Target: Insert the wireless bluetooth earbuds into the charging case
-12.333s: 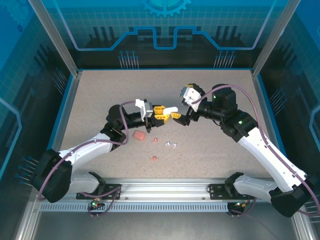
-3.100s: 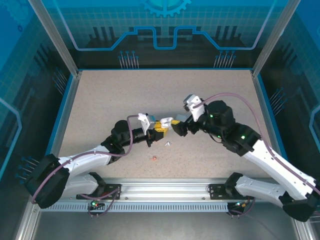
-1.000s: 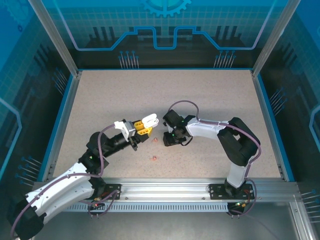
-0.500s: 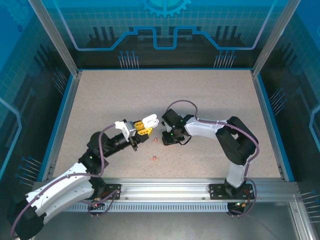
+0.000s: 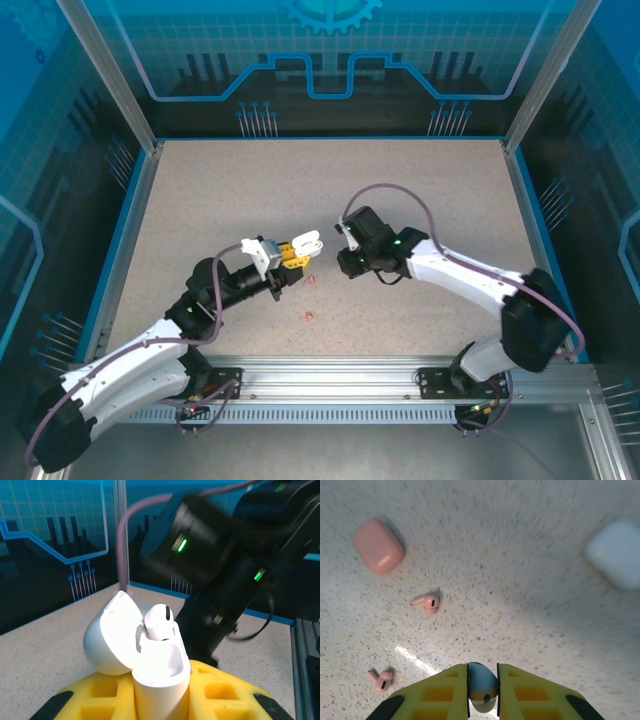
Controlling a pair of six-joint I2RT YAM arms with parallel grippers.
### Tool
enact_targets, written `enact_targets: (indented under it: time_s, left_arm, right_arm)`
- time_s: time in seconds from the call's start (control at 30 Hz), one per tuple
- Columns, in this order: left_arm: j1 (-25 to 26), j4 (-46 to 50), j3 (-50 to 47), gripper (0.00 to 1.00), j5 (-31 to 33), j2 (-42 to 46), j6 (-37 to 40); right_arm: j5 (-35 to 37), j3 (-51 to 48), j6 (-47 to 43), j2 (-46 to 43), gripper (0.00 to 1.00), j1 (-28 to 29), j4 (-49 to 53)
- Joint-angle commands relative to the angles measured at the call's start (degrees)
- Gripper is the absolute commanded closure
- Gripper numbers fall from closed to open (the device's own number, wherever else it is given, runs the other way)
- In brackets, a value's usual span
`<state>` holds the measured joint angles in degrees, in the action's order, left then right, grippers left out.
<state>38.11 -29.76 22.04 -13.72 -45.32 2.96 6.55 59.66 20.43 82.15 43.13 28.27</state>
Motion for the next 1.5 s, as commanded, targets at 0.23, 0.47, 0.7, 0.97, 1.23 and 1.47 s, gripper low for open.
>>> enact_targets:
  time_s: [0.23, 0.47, 0.7, 0.97, 1.23, 1.47]
  left_arm:
    - [0.65, -0.01, 4.5, 1.0, -0.76, -5.99, -2.89]
    - [0.58, -2.91, 5.53, 1.0, -2.12, -10.83, -3.11]
    - [0.65, -5.9, 7.05, 1.0, -3.92, -14.28, -5.23]
    - [0.71, -6.78, 6.79, 1.0, -3.97, -14.68, -5.44]
    - [0.82, -7.88, 6.62, 1.0, -4.15, -15.01, -5.66]
    - [0.8, -7.89, 6.56, 1.0, -4.47, -15.32, -5.4]
  right_arm:
    - [9.67, -3.9, -22.99, -21.46, 0.82, 1.16, -6.61]
    - [8.7, -3.06, -33.14, -26.39, 0.82, 4.37, -11.04]
    - [11.1, -3.3, -37.6, -26.38, 0.83, 10.66, -16.27]
    - [16.41, -2.54, -40.71, -22.2, 0.82, 15.72, -19.73]
    - [16.78, -0.91, -41.83, -18.45, 0.82, 16.46, -18.79]
    - [17.49, -0.42, -42.23, -17.26, 0.83, 16.72, -18.58]
